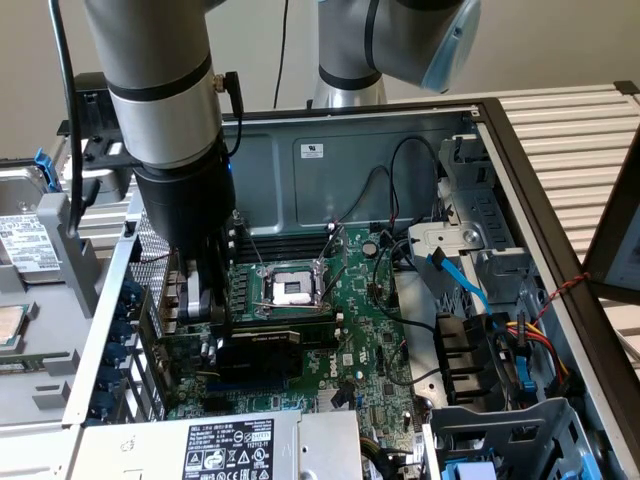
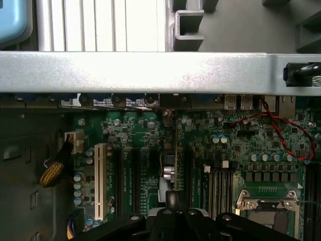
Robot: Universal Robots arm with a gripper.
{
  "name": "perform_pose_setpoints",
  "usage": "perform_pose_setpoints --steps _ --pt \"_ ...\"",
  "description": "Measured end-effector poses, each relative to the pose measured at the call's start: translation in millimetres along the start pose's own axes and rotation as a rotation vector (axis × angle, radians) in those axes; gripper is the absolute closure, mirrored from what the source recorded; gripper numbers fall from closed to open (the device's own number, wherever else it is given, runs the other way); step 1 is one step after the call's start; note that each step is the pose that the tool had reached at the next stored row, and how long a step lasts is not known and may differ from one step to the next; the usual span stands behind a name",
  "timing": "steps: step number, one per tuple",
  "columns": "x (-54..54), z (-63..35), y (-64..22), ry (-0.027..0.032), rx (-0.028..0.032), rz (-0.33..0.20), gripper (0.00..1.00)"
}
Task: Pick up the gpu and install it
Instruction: 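Press down on the gpu until it lock into place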
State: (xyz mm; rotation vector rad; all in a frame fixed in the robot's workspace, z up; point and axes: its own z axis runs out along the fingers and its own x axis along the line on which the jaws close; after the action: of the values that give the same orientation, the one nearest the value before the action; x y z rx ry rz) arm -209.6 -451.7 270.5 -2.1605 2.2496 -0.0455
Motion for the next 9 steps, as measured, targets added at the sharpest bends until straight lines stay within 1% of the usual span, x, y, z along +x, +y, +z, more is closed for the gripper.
perform_pose_setpoints --steps 9 --pt "0.0 -1.9 0.1 0.0003 0.0000 0.000 0.89"
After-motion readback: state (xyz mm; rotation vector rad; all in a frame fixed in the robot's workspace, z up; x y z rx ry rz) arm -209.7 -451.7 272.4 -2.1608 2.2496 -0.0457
